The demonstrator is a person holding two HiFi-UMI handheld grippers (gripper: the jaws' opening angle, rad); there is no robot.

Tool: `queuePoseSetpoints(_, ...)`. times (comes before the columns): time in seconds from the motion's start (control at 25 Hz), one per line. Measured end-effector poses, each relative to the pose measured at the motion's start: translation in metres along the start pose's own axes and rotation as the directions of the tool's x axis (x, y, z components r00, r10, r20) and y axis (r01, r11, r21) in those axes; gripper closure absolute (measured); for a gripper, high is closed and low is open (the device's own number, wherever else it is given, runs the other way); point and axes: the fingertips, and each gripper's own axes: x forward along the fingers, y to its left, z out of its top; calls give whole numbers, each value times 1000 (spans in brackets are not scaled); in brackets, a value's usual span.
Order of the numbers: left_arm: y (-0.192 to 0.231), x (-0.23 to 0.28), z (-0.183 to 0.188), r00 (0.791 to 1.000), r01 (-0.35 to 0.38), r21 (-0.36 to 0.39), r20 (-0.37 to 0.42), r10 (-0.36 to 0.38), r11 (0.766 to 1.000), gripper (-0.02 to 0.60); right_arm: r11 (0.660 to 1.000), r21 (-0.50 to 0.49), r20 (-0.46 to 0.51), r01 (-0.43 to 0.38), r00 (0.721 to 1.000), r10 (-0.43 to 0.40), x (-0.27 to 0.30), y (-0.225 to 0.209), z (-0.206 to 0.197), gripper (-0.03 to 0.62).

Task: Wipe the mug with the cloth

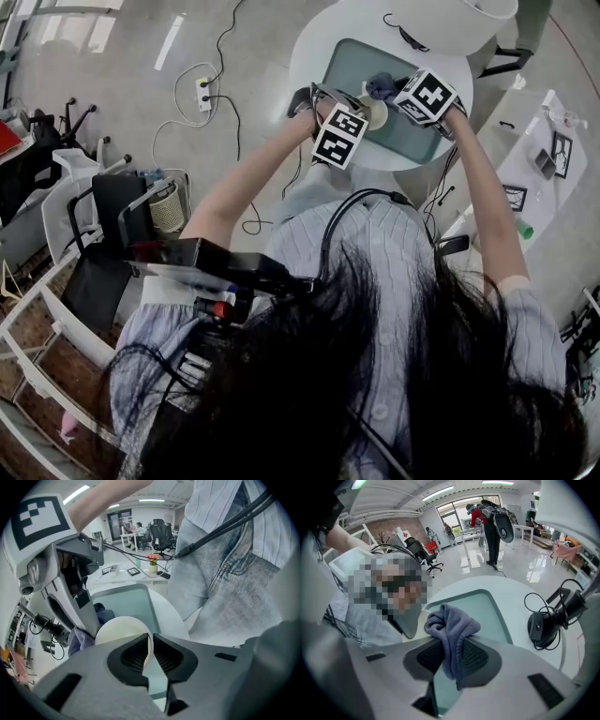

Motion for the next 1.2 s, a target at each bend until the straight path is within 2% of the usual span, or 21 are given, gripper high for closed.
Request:
queuePoseSetpoints(0.44, 0, -2, -2, 1000, -7, 16, 7, 7, 1000, 538, 995, -83, -51, 58, 997, -63, -3, -6, 17, 496)
queuePoseSetpoints(0.6, 3, -1, -1, 999, -34, -8, 12, 34, 999, 538, 993, -87, -40, 77, 996, -80, -5, -6, 23, 496)
queuePoseSetpoints(0.72, 6, -4, 2, 996, -74, -79, 38, 77, 994, 538, 995, -51, -3, 89, 996, -90, -9, -5, 32, 496)
queuePoseSetpoints(0.84, 6, -16, 8, 986, -109, -187, 104, 130, 976, 538, 995, -1, 31, 103, 994, -102, -12, -1, 38, 496)
queuePoseSetpoints(1.04, 14, -42, 22, 951, -139, -347, 213, 223, 927, 538, 985, 94, 84, 144, 985, -152, -18, -3, 36, 496)
queuePoseSetpoints(1.2, 21, -55, 26, 921, -155, -449, 255, 293, 880, 538, 955, 245, 144, 166, 968, -205, -25, -12, 17, 496)
